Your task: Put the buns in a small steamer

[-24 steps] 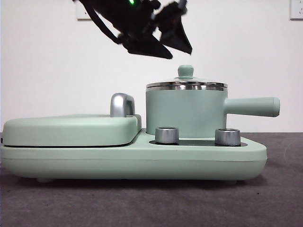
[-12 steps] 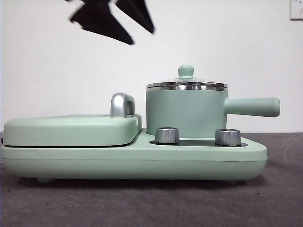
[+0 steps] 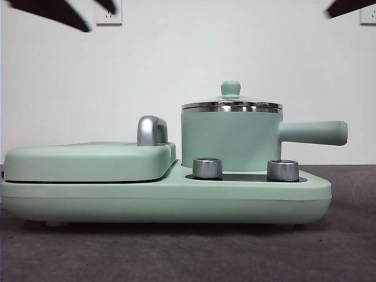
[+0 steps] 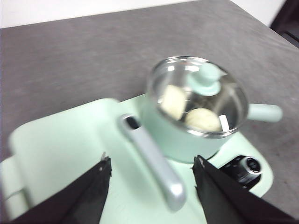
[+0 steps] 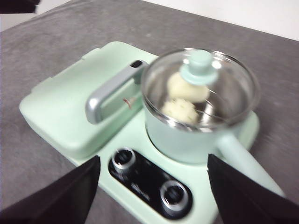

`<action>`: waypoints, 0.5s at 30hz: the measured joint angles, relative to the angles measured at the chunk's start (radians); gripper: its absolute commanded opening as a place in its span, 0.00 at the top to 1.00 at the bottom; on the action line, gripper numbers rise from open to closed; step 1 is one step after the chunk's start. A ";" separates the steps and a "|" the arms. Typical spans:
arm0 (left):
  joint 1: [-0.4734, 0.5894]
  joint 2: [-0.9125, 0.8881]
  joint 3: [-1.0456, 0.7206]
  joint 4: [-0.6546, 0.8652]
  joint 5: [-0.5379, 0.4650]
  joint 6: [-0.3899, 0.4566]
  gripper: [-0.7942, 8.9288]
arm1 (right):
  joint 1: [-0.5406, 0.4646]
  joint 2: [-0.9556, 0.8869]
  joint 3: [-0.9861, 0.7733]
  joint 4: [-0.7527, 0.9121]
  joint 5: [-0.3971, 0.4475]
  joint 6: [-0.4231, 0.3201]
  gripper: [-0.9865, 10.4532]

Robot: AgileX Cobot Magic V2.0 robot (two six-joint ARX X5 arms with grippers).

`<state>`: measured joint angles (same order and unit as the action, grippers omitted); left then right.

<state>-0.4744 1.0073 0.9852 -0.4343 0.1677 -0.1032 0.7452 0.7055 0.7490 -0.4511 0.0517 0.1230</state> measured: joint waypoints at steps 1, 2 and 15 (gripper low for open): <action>0.013 -0.027 -0.024 -0.002 0.000 -0.004 0.62 | 0.000 0.021 0.000 0.022 -0.005 0.000 0.60; 0.026 -0.060 -0.051 -0.009 0.000 -0.008 0.62 | 0.000 0.049 0.000 0.052 -0.010 -0.003 0.60; 0.084 -0.274 -0.184 -0.092 0.000 -0.069 0.63 | 0.000 0.209 0.000 0.280 -0.059 -0.003 0.60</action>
<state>-0.3901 0.7330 0.8013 -0.5266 0.1677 -0.1722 0.7452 0.9146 0.7490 -0.1707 -0.0074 0.1196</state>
